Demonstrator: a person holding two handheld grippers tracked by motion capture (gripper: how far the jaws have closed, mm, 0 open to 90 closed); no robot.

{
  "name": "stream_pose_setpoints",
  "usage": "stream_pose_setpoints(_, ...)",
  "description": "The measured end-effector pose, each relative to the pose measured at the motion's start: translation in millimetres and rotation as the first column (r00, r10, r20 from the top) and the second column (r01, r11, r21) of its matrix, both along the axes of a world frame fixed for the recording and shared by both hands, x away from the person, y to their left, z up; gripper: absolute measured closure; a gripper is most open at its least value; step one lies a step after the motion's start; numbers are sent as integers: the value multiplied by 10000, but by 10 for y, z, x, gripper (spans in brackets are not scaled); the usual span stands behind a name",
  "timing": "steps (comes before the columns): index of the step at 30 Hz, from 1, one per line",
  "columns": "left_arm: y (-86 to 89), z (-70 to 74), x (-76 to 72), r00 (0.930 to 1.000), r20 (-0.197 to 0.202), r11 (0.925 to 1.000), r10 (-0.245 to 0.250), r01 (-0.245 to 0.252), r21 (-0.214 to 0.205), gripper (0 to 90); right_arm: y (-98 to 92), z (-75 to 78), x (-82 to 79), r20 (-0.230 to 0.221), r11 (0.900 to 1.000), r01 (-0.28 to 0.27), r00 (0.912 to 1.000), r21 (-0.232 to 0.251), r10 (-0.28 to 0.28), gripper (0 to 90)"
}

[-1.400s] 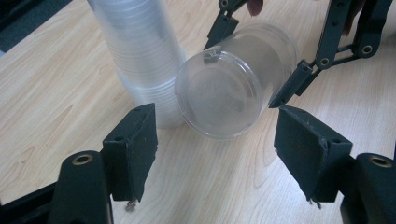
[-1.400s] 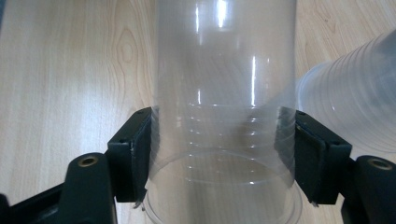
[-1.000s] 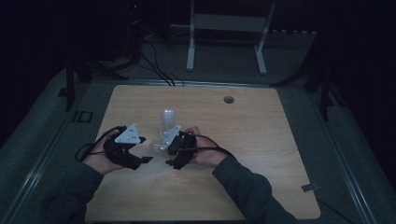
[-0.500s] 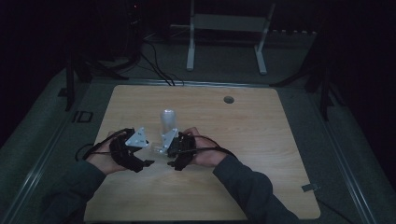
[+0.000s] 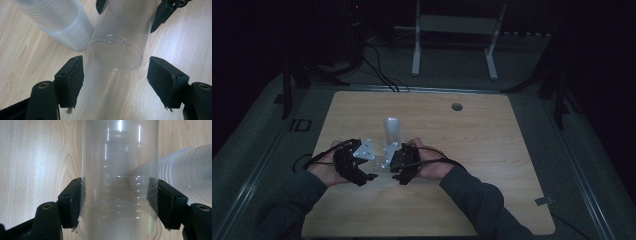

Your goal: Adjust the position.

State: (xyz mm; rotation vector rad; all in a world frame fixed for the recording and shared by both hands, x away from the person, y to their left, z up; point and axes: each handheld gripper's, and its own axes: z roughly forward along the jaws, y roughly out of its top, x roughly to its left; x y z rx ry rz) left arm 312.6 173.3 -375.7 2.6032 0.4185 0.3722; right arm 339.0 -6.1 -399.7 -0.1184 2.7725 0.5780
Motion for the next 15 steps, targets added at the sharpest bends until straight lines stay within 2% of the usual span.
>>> stream_pose_setpoints(2, -16, 0, 8, 10000, -38, 9999, -82, 83, 113, 303, 13, -10, -16, 139, 9999, -92, 9999, -118, 93, 309)
stream_pose_setpoints(8, -44, -24, 34, 9998, -145, 9999, -107, 108, 37, 304, 36, -27, -33, 313, 9994, -287, 9991, -202, 293, 308)
stream_pose_setpoints(15, -84, -40, 68, 9993, -317, 9997, -221, 226, 134, 303, 48, -41, -54, 581, 9991, -253, 9979, -333, 272, 309)
